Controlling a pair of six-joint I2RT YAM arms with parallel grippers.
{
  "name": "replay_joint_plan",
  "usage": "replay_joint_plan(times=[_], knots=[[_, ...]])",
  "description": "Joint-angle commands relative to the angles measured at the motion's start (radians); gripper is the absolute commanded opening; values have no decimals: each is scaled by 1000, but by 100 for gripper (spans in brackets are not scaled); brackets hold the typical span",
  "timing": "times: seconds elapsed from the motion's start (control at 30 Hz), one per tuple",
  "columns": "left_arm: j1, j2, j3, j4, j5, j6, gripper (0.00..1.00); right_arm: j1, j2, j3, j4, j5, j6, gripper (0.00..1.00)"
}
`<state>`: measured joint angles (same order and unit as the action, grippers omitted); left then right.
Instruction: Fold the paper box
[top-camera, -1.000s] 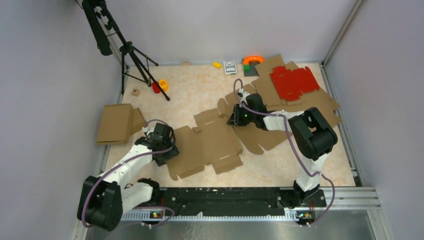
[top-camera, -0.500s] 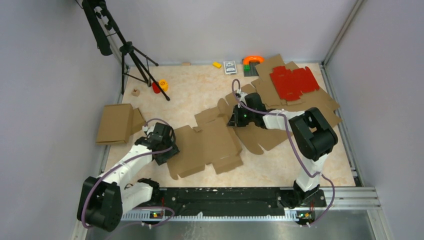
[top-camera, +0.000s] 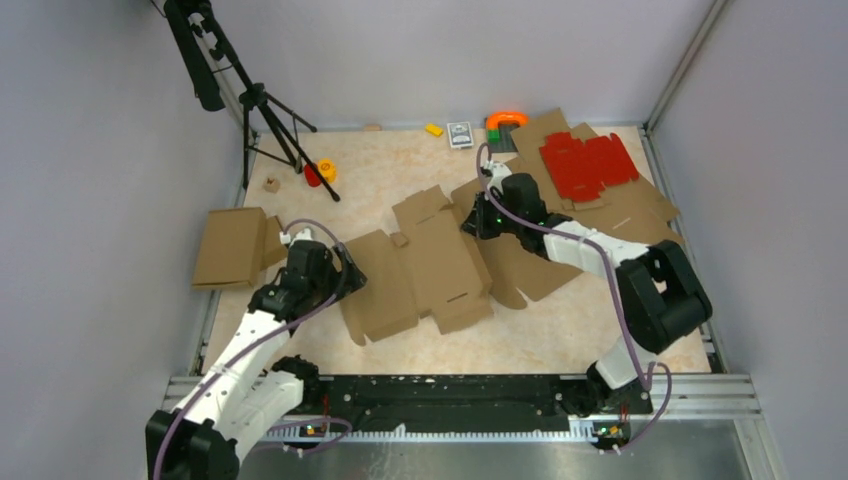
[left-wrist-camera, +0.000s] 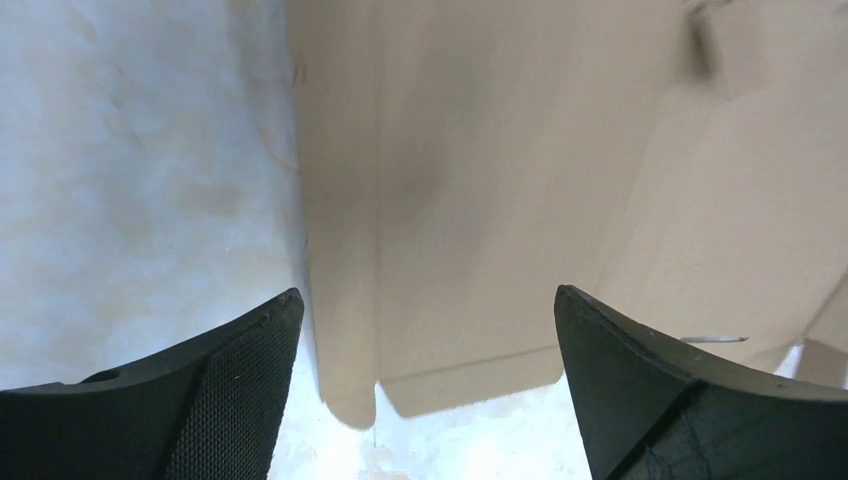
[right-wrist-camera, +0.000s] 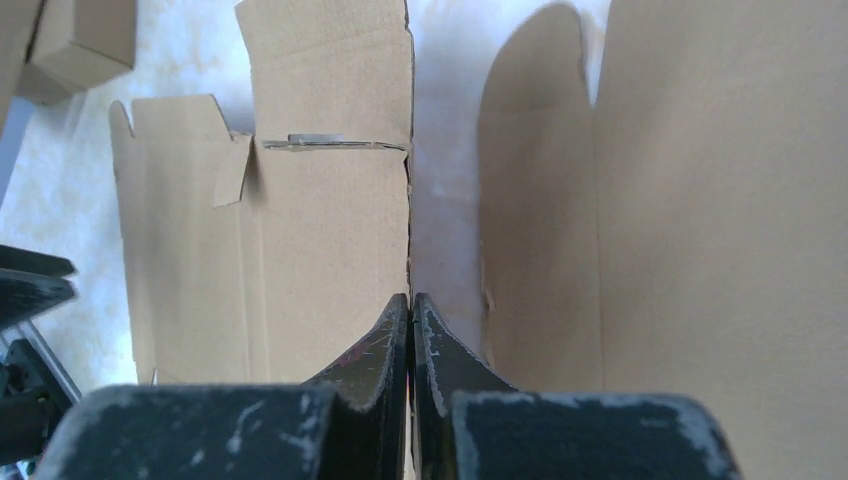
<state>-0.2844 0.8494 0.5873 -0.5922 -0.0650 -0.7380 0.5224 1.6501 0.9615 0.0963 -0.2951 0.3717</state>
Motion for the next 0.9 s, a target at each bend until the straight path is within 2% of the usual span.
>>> replay_joint_plan(times=[0.0,0.1,0.23,0.4,0.6,0.67,0.87], knots=[[10,-41,-128,142,57,-33,94,-2,-78,-3,-8,63,-62,0],[10,-28,-160,155,31,-51,94,-2,-83,-18,-11,73,-72,0],[11,-51,-201,230,8,1,98,-2,-121,-73,29,89,-93,0],[12,-130,-323,518,177,23,99,-3,-100,-70,35,65,-113,0],[11,-79,-311,493,164,35,98,-17,-86,-70,55,36,-78,0],[12,-51,-311,512,192,23,88,-22,-71,-66,48,32,-72,0],[12,-56,-311,598,309,13,39,-25,-53,-73,74,13,-47,0]])
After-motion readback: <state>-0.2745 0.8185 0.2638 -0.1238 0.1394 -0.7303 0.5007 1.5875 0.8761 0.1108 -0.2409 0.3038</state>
